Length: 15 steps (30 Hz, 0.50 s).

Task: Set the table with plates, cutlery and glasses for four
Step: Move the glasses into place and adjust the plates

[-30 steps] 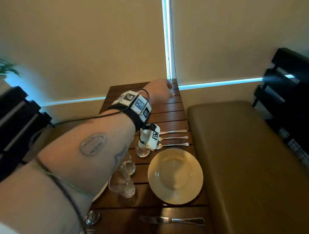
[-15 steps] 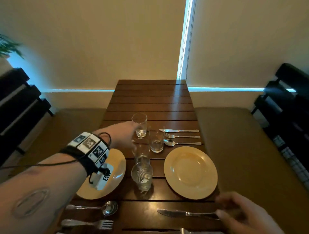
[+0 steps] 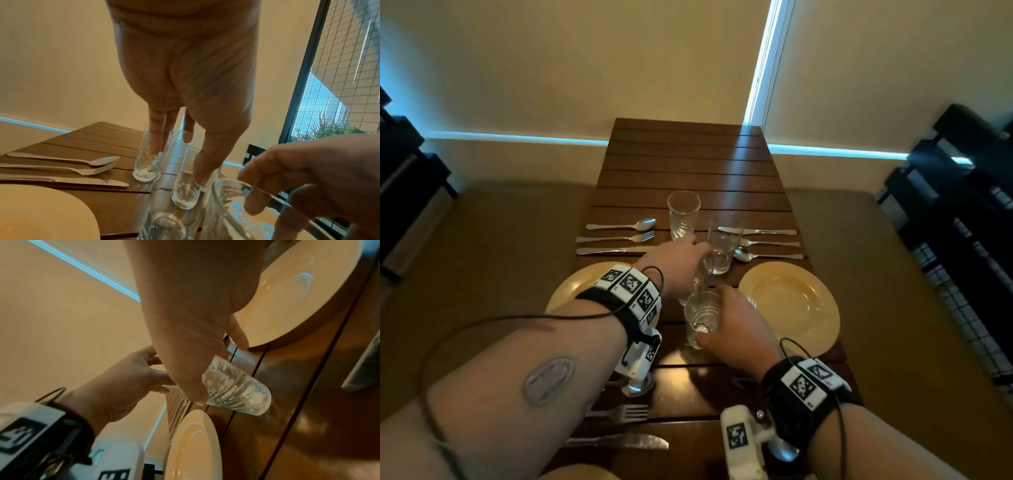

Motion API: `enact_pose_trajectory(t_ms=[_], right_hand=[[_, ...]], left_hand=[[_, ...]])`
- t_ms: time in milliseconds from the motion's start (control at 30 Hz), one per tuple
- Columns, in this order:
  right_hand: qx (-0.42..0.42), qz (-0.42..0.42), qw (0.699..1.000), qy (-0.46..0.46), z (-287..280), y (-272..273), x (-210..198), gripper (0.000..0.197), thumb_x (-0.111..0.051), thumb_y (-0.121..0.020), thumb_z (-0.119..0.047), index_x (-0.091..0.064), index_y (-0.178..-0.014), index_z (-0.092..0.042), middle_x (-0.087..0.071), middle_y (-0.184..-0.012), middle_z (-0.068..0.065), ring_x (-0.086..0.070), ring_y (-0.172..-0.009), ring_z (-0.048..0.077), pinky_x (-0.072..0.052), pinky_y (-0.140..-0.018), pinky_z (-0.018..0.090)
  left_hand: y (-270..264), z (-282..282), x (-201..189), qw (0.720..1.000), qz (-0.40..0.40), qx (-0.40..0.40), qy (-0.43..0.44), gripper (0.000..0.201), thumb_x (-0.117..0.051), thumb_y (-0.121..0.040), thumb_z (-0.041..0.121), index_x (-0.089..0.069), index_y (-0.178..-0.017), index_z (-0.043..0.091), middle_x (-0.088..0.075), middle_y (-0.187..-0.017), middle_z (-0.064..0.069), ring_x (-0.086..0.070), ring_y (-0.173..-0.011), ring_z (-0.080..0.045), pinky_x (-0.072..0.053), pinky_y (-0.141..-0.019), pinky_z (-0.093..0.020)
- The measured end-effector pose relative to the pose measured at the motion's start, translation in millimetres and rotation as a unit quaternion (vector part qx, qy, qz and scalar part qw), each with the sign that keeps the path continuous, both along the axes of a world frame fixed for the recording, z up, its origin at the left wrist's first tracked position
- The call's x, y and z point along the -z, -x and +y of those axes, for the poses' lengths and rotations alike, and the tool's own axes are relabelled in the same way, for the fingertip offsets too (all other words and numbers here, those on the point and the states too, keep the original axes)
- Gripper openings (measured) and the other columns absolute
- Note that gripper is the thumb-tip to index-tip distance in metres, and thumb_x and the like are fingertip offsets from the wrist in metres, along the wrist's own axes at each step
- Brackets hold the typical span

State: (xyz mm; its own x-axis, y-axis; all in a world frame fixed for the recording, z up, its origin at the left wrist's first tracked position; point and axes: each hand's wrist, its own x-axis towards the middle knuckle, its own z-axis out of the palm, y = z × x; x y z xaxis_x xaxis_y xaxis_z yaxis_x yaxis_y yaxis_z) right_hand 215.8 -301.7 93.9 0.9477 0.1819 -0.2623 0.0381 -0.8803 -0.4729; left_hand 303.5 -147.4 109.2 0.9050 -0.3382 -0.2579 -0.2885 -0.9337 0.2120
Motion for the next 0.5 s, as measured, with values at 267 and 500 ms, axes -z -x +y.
enact_pose_trajectory(t_ms=[267,500], right_hand=[[-0.009,0.015,1.000,0.000,-26,39,-20,0.095,-0.074,-0.058,-0.059,-0.043,-0.141,-0.028,-0.047,-0.131,-0.008,-0.055,-0.114,0.012,-0.053,-0.095,0.032],[-0.043,0.001,0.999,-0.019,-68,121,-31,0.096,-0.073,-0.054,-0.064,-0.043,-0.140,-0.034,-0.048,-0.119,-0.017,-0.055,-0.105,0.006,-0.054,-0.088,0.028]], left_hand=[[91,27,-44,0.994,-0.070,-0.064,0.062,0.072,-0.076,-0.080,0.044,-0.044,-0.143,0.036,-0.047,-0.136,0.001,-0.063,-0.106,-0.023,-0.055,-0.081,-0.034],[236,28,-68,0.992,-0.054,-0.091,0.075,0.079,-0.079,-0.070,0.063,-0.042,-0.137,0.046,-0.039,-0.120,0.018,-0.054,-0.099,-0.009,-0.046,-0.072,-0.021]])
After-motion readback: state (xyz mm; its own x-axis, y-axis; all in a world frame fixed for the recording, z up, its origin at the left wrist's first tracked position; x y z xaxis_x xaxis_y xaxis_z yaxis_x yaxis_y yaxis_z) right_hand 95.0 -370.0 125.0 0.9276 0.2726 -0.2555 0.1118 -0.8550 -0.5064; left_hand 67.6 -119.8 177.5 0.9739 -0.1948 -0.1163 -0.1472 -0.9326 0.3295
